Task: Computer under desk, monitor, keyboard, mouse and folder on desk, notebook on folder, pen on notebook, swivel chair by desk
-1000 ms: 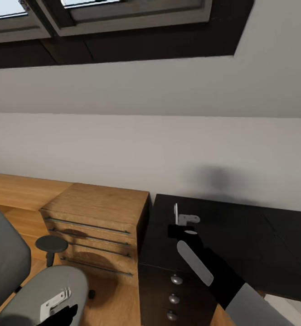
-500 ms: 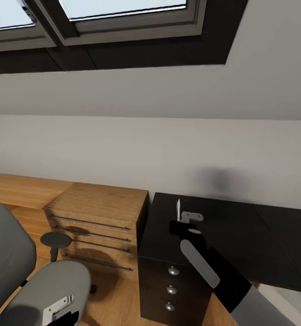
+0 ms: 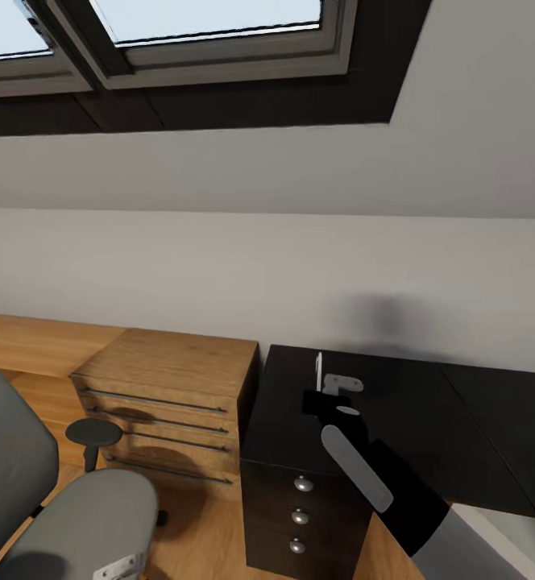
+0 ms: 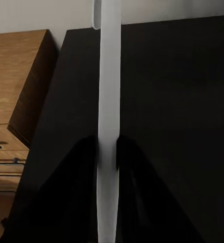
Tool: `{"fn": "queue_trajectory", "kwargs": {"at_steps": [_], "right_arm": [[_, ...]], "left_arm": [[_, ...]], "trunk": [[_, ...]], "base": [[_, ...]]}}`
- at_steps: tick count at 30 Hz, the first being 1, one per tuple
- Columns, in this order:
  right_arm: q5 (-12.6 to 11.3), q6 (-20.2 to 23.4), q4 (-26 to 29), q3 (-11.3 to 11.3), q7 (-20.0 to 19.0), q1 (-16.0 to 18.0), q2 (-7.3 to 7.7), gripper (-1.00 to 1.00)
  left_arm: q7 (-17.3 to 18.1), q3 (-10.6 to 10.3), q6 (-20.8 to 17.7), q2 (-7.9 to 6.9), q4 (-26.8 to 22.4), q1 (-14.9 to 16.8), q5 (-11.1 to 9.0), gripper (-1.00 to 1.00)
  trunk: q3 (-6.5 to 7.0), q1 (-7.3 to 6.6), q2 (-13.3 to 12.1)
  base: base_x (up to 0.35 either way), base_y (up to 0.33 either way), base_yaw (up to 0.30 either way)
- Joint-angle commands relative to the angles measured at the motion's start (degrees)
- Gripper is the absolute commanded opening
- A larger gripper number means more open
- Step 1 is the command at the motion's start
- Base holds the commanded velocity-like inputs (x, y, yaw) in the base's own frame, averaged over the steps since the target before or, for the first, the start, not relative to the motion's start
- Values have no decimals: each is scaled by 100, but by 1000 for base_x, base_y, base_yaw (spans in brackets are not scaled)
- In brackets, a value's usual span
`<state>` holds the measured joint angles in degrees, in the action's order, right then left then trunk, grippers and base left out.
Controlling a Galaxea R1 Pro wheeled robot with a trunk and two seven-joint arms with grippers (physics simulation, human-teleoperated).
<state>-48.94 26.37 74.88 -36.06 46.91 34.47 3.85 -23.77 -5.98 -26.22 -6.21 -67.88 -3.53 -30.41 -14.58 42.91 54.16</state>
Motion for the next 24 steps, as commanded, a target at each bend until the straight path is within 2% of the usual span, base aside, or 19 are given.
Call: {"fn": "queue_trajectory", "kwargs": {"at_steps": [1, 5, 7, 11, 16, 20, 21, 24], "right_arm": [[-34, 19, 8, -12, 38, 7, 6, -100], [-37, 24, 9, 78, 99, 7, 49, -100], [-41, 25, 7, 180, 125, 7, 123, -100], [-122, 40, -1, 410, 145, 7, 250, -100], [-405, 64, -20, 717, 138, 7, 465, -100], [-683, 130, -18, 1014, 123, 7, 758, -100], [-821, 208, -13, 1127, 117, 7, 873, -100], [-1091, 532, -5, 1326, 112, 7, 1040, -100]], "left_arm": [[-58, -17, -5, -6, 43, 1, -59, 100], [-58, -19, 7, -4, 267, 1, -48, 100], [-58, -22, 13, -5, 315, 1, -46, 100], [-58, -31, 104, -10, 453, 1, -40, 100], [-58, -34, 585, -7, 660, 1, 88, 100], [-58, -30, 990, 0, 817, 1, 405, 100], [-58, -28, 1062, 7, 843, 1, 487, 100], [-58, -29, 1137, 43, 874, 1, 578, 100]], "trunk": [[12, -21, -36], [84, -109, -196], [119, -153, -277], [119, -153, -277], [119, -153, -277], [119, -153, -277], [119, -153, -277], [119, -153, -277]], "base": [[0, 0, 0], [0, 0, -43], [0, 0, -169], [0, 0, -229], [0, 0, -272], [0, 0, -291], [0, 0, -296], [0, 0, -297]]}}
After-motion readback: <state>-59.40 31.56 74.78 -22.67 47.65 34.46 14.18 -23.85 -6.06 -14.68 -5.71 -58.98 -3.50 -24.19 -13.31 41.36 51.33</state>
